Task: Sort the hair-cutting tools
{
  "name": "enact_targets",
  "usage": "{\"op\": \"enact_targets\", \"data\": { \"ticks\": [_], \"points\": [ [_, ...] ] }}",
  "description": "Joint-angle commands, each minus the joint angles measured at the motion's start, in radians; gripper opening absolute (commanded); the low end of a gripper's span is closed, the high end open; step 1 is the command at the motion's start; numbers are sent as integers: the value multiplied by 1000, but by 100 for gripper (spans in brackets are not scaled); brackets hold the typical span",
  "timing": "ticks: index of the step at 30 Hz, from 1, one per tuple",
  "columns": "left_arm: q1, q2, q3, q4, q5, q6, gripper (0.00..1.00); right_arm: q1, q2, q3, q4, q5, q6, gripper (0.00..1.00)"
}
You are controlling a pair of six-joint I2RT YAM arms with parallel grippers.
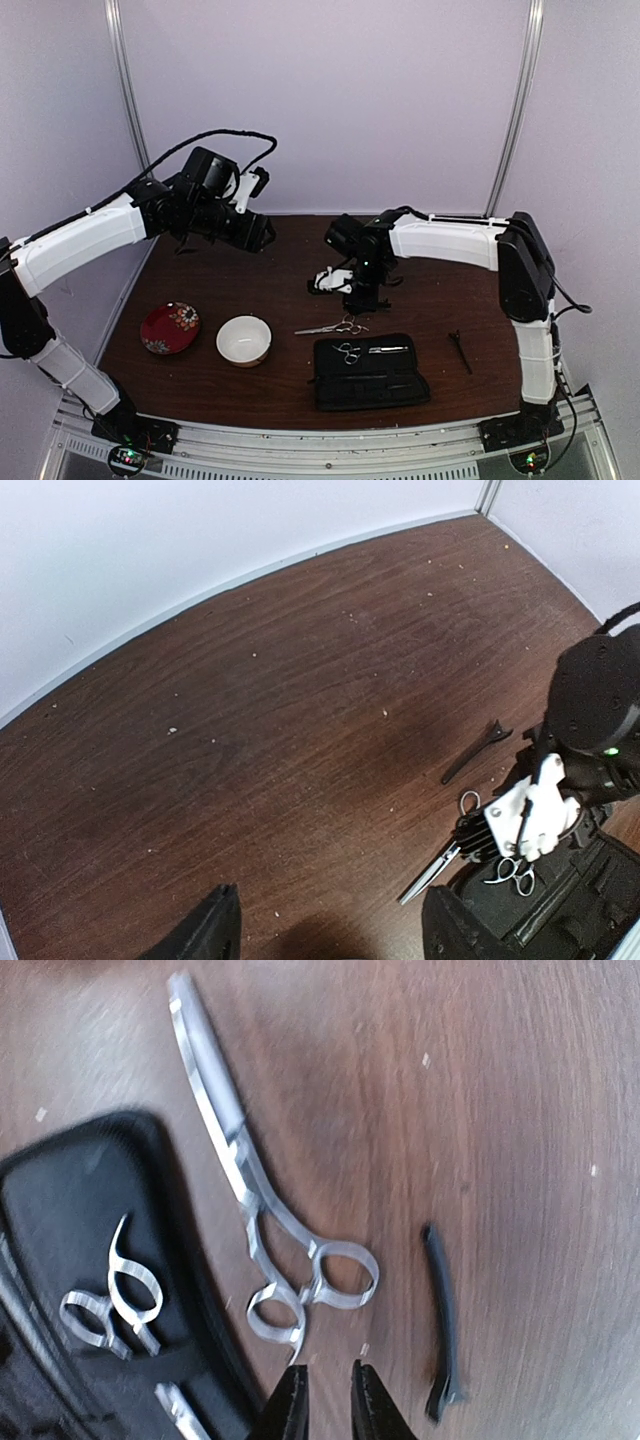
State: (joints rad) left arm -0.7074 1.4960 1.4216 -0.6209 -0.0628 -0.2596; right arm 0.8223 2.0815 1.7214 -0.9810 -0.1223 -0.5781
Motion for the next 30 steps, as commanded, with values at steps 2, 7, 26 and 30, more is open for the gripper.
{"op": "enact_targets", "data": {
  "ticks": [2,7,26,30],
  "points": [
    [8,10,11,35,8,11,65,-5,107,138,58,21,-36,18],
    [9,9,14,32,1,13,65,-3,207,247,5,62,-81,21],
    [10,23,20,23,15,15,65,-6,194,190,-66,55,-174,22],
    [9,22,21,23,28,14,65,-5,210,193,-64,66,-171,22]
  ]
}}
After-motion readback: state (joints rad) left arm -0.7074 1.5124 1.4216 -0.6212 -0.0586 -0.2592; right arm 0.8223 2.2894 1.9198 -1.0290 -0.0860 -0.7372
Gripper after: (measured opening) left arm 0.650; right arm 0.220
